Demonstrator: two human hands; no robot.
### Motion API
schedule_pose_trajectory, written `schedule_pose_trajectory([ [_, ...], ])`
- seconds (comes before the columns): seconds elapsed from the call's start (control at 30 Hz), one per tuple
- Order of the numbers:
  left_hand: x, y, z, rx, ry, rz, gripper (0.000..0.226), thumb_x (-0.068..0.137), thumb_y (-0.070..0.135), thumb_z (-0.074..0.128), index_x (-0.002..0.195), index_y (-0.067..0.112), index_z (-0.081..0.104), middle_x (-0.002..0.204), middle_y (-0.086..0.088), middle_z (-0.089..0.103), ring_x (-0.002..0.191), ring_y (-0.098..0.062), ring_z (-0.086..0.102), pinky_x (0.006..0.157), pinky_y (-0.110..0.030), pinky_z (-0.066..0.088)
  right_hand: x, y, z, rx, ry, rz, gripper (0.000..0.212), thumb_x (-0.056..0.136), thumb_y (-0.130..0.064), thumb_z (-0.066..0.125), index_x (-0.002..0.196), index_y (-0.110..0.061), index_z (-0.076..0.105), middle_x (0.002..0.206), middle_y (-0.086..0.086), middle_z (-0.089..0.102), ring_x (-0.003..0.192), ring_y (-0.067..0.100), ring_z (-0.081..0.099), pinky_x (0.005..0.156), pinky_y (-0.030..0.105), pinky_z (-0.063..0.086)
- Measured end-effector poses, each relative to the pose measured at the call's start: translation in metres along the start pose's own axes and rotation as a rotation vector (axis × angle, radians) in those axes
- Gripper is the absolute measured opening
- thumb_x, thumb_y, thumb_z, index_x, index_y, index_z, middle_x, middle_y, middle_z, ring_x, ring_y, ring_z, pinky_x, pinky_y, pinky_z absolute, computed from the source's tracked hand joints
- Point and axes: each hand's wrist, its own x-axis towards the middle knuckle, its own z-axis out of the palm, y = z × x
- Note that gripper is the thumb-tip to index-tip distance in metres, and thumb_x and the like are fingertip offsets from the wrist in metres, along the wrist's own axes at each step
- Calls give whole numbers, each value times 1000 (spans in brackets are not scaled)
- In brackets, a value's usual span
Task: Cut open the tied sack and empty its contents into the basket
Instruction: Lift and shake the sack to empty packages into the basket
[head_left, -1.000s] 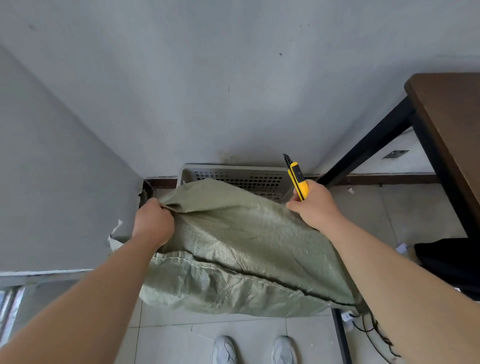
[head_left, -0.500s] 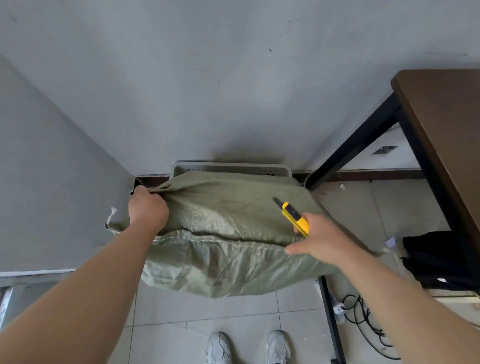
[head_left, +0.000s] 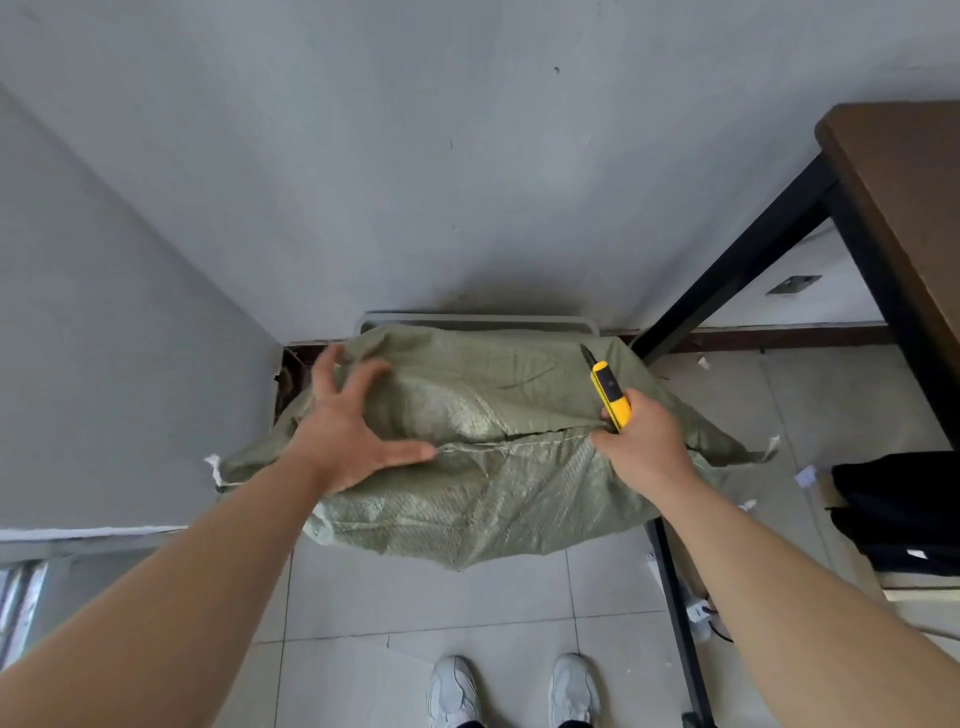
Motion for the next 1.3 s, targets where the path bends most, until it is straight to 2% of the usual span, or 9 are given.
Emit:
schedule_pose_trajectory([
  [0.1,3,-1,5,319,-107,-10,66,55,65,78,114,46,55,156,10,-8,141,-35,21,117,-51,21,4,-10,-6,1,-7,-13,14,79,-7,68,86,-12,57,71,-2,55,59,11,48,50,26,33],
  [0.2,13,3,11,405,-7,4,34,78,50,67,105,30,63,153,-1,25,134,-31,35,112,-49,30,7,-20,-9,-29,-13,-35,12,80,-10,68,86,-9,57,77,8,61,62,17,51,51,27,35],
  [0.3,20,11,5,339,116,-25,23,88,38,58,101,20,62,122,-2,56,102,-28,58,87,-43,51,11,-31,-14,-39,7,-49,15,79,-11,68,90,-5,59,84,15,65,69,26,54,54,28,37],
  [0.43,20,25,-12,242,225,-76,5,89,16,53,84,15,52,88,-6,58,75,-27,57,64,-37,48,15,-46,-27,-41,20,-73,16,81,-11,67,91,-2,59,85,16,63,70,27,57,54,30,38],
  [0.53,24,37,-31,119,283,-106,18,80,-5,44,85,9,53,84,-8,56,72,-26,51,63,-35,39,18,-61,-40,-18,27,-64,13,82,-11,65,84,-3,55,77,12,56,61,20,46,49,28,33],
  [0.67,30,59,-57,-20,367,-88,21,77,-10,40,85,4,54,77,-7,52,75,-27,47,65,-33,35,23,-83,-60,-13,51,-86,32,80,-8,63,65,-15,35,62,1,38,54,17,37,48,28,27],
  [0.87,35,87,-90,-132,420,-81,21,75,-12,39,79,7,48,70,-2,46,66,-21,42,49,-28,30,27,-112,-89,32,96,-131,38,82,-7,62,60,-22,34,58,-4,38,50,12,36,46,25,24],
  [1.17,32,97,-119,-40,364,-60,20,79,-9,39,81,6,51,80,-9,51,71,-23,46,52,-27,33,26,-134,-107,60,111,-142,35,81,-6,61,61,-20,36,58,-2,41,52,17,39,47,28,28],
  [1.3,23,100,-127,-35,352,-61,17,82,-6,39,83,5,52,78,-8,52,67,-20,45,55,-28,35,23,-143,-118,94,123,-161,26,83,-8,60,68,-22,44,66,3,53,62,24,54,49,28,36],
])
